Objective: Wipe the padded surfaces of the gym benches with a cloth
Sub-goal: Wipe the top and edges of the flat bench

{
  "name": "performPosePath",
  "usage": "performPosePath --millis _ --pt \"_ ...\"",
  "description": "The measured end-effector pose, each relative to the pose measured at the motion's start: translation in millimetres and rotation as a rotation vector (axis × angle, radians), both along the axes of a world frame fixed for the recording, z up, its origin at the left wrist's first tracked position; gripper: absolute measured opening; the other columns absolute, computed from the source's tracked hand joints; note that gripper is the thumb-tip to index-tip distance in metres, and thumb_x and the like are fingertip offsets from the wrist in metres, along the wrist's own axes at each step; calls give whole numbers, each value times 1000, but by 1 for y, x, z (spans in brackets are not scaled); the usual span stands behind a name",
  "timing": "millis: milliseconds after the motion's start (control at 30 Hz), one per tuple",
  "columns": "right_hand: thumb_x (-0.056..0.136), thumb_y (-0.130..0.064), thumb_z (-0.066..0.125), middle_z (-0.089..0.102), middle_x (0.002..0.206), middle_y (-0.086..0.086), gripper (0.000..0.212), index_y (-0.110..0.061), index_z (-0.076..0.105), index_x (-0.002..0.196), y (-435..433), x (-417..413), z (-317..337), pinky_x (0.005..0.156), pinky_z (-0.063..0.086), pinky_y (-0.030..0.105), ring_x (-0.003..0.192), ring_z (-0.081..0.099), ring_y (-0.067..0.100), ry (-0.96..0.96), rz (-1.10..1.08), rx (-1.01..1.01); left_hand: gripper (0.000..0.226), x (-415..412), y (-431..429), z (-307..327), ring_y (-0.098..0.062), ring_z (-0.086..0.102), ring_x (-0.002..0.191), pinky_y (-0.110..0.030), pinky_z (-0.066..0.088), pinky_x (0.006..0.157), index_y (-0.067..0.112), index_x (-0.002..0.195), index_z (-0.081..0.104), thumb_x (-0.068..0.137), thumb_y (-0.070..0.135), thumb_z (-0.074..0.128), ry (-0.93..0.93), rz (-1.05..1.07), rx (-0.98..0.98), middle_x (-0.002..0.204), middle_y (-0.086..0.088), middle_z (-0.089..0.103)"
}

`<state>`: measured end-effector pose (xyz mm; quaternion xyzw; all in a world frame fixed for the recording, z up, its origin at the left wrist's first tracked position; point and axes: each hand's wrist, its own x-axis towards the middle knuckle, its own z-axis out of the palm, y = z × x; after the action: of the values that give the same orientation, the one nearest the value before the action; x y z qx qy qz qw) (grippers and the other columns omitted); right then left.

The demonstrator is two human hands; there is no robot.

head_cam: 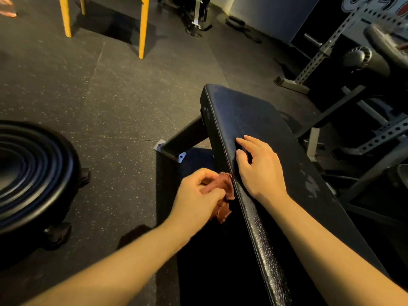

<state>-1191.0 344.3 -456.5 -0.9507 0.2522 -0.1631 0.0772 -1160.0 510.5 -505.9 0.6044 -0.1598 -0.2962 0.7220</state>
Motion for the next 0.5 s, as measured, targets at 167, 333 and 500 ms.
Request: performPosePath --millis 167,333,500 --pt "104 -35 47 50 152 -8 41 -28 57 143 2 -1 1 117 28 36 143 37 10 -5 0 11 16 51 -39 14 -21 72 63 -42 61 65 18 87 70 90 3 68 8 198 25 74 -7 75" --pt "104 -35 47 50 152 -7 41 -29 57 143 0 -1 2 118 30 38 143 38 11 -1 14 19 13 47 -35 16 -21 70 61 -34 57 58 10 94 70 91 -2 66 71 214 1 74 -9 74" --pt "104 -35 46 49 153 -8 41 -29 57 144 1 -1 3 118 29 38 144 37 11 15 9 16 21 -26 12 -9 -10 70 68 -22 54 65 15 84 75 83 -5 72 116 -3 73 76 -3 76"
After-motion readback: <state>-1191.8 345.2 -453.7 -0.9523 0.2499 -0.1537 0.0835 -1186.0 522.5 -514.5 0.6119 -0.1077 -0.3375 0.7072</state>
